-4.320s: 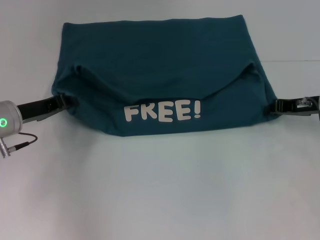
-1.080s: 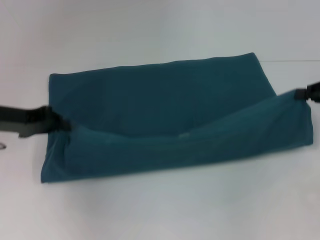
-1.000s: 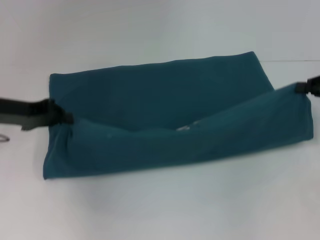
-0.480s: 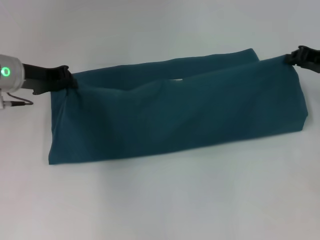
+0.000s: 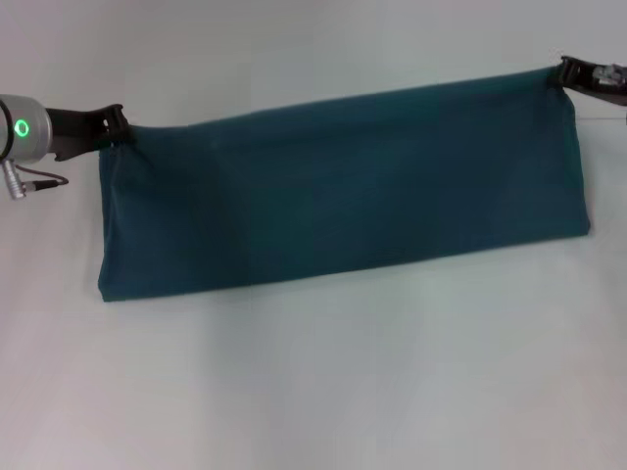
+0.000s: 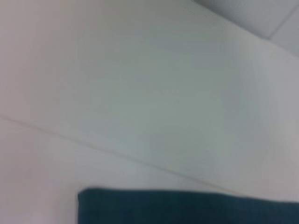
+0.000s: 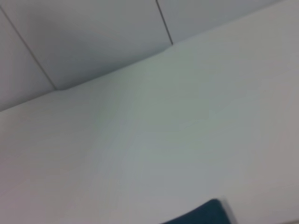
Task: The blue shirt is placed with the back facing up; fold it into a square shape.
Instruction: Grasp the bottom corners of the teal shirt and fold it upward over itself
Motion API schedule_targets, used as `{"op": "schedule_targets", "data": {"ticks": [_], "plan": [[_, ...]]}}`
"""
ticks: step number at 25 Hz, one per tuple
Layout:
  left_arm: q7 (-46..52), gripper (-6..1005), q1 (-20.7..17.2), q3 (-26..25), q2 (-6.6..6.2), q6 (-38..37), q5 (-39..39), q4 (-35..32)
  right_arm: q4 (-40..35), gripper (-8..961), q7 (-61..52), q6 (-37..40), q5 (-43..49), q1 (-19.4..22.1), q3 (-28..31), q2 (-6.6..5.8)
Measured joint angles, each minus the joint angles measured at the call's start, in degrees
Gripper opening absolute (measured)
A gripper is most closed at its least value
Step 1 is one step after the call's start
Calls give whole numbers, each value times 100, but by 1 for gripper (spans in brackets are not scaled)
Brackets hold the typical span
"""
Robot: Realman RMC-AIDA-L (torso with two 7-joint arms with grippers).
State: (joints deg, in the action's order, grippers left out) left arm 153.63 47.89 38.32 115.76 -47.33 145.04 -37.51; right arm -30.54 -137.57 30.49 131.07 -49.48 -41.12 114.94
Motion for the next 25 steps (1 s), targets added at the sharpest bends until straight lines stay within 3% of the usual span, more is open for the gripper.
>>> {"op": "schedule_targets", "data": {"ticks": [10, 17, 25], "plan": [[-37, 41, 221, 98, 75, 857, 51, 357, 551, 44, 142, -1293, 19, -387, -756, 84], [-38, 41, 248, 159, 87, 1085, 50, 371, 605, 45, 146, -1406, 24, -403, -792, 49], [-20, 41, 288, 228, 190, 1409, 50, 371, 628, 45, 151, -1569, 38, -405, -853, 11]]}}
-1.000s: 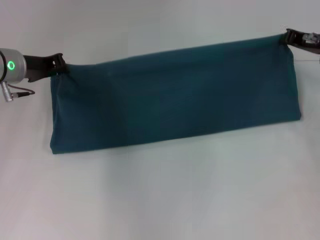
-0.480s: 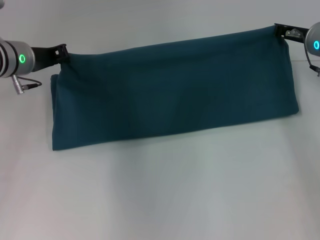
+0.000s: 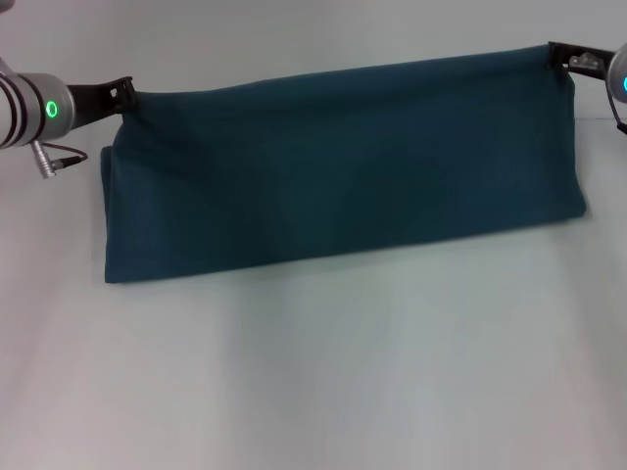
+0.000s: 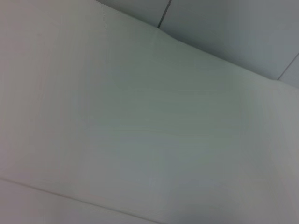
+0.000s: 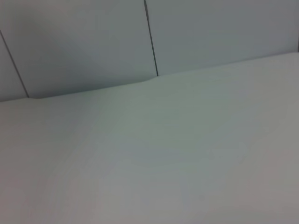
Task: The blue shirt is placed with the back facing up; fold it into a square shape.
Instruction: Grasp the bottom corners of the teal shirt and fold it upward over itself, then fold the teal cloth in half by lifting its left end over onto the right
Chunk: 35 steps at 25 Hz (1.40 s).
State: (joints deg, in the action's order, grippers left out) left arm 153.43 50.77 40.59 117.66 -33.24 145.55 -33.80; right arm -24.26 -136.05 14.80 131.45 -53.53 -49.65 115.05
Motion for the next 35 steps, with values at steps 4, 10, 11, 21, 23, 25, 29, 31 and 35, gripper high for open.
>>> {"op": "schedule_targets", "data": {"ticks": [4, 10, 11, 21, 23, 25, 29, 31, 35], "plan": [[14, 41, -12, -19, 25, 68, -6, -1, 0, 46, 0, -61, 4, -67, -75, 45], [90, 41, -109, -48, 32, 122, -18, -51, 70, 47, 0, -13, -17, -132, -263, 103], [99, 41, -121, -48, 32, 142, -24, -54, 95, 47, 0, -28, -18, -141, -275, 111], [95, 41, -127, -9, 94, 249, -21, -57, 149, 48, 0, -150, -14, -220, -272, 94], [74, 41, -116, -7, 104, 251, -12, -57, 151, 48, 0, -157, -3, -252, -279, 87], [59, 41, -101, -7, 98, 229, -9, -48, 153, 49, 21, -158, 4, -273, -313, 76], [87, 52, -113, -37, 102, 242, -40, -33, 133, 49, 152, -191, 11, -299, -367, 25], [127, 73, -124, -58, 129, 320, -50, -29, 182, 85, 164, -215, 12, -372, -353, -81], [200, 145, -132, -67, 180, 455, -53, -15, 265, 156, 150, -202, 12, -489, -334, -269]]}}
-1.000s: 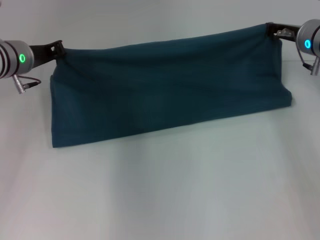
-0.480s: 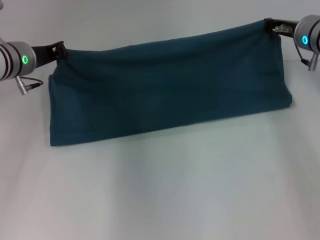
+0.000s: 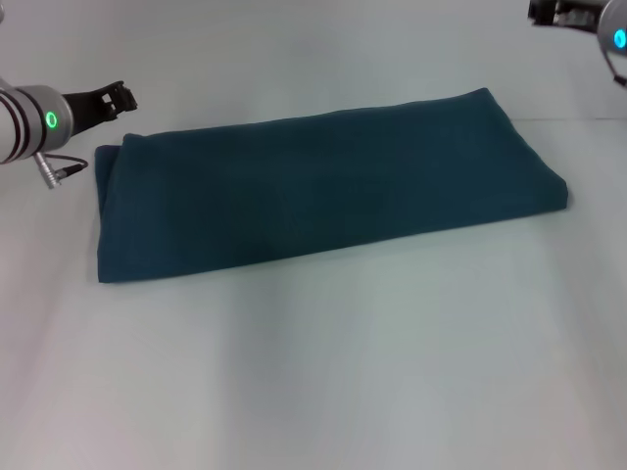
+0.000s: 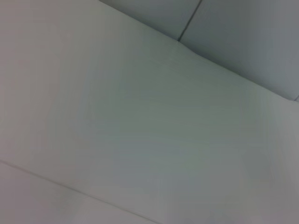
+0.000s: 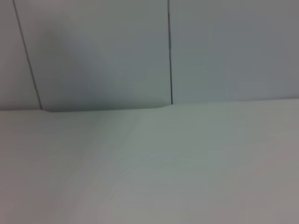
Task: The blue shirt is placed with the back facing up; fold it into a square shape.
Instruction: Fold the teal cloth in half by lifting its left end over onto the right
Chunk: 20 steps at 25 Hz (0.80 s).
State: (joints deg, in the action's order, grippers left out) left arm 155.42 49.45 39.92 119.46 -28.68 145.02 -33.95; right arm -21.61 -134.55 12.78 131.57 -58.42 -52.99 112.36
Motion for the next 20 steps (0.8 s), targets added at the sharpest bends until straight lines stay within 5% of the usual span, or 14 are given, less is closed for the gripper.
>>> {"op": "schedule_targets", "data": {"ticks": [7, 10, 12, 13, 16, 20], "plan": [[98, 394, -245, -191, 44, -104, -117, -285, -457, 346, -81, 1178, -134, 341, 377, -102], [-59, 484, -621, -144, 138, -567, -728, -810, -1131, 496, -82, 2232, -529, 889, 693, -26], [-359, 544, -979, -138, 189, -1166, -1437, -1180, -1762, 708, -28, 3403, -1265, 1599, 872, 59], [-514, 546, -1125, -152, 202, -1463, -1791, -1284, -1762, 735, -28, 3403, -1265, 1599, 872, 59], [-857, 551, -1824, -213, 151, -2699, -3220, -1388, -1987, 816, 190, 4673, -2407, 2549, 973, 28], [-870, 555, -2206, -382, 126, -3445, -3826, -1331, -1744, 870, 494, 5464, -2938, 2990, 1254, -33]]}}
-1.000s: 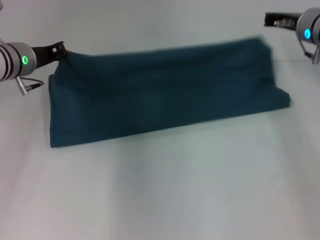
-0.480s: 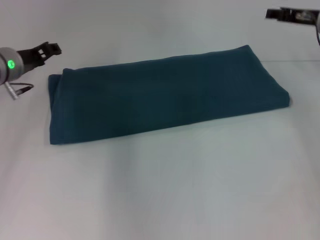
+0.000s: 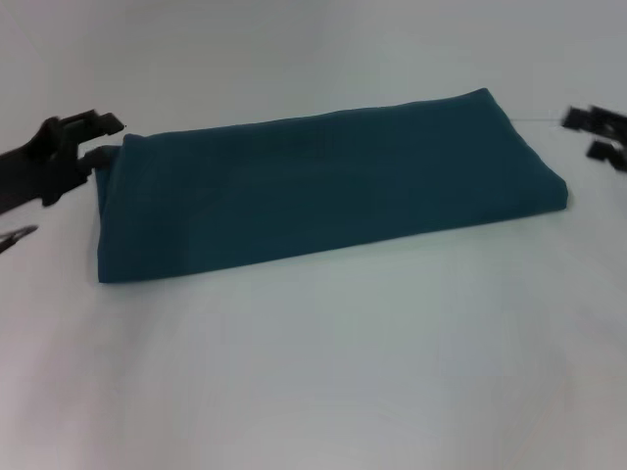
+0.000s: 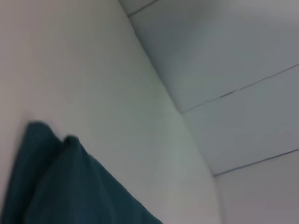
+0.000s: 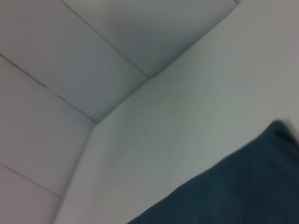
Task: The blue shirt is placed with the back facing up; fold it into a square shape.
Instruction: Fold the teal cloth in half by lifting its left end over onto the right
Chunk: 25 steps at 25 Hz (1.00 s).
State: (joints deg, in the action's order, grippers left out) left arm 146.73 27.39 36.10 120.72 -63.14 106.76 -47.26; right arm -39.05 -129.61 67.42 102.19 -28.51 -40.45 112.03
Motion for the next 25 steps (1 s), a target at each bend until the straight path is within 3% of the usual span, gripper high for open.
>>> {"op": "schedule_targets", "data": {"ticks": [3, 7, 13, 25], "plan": [[35, 556, -269, -600, 46, -974, -247, 240, 122, 870, 162, 591, -104, 242, 325, -13], [82, 555, -425, -940, 37, -1251, -262, 671, 283, 871, 254, 1012, -95, 395, 458, -69], [234, 552, -666, -1037, 81, -1009, -126, 1058, 558, 871, 391, 1062, -92, 375, 429, -191], [753, 549, -595, -1006, 65, -357, 530, 1218, 581, 871, 465, 1053, -97, 354, 466, -188]]}}
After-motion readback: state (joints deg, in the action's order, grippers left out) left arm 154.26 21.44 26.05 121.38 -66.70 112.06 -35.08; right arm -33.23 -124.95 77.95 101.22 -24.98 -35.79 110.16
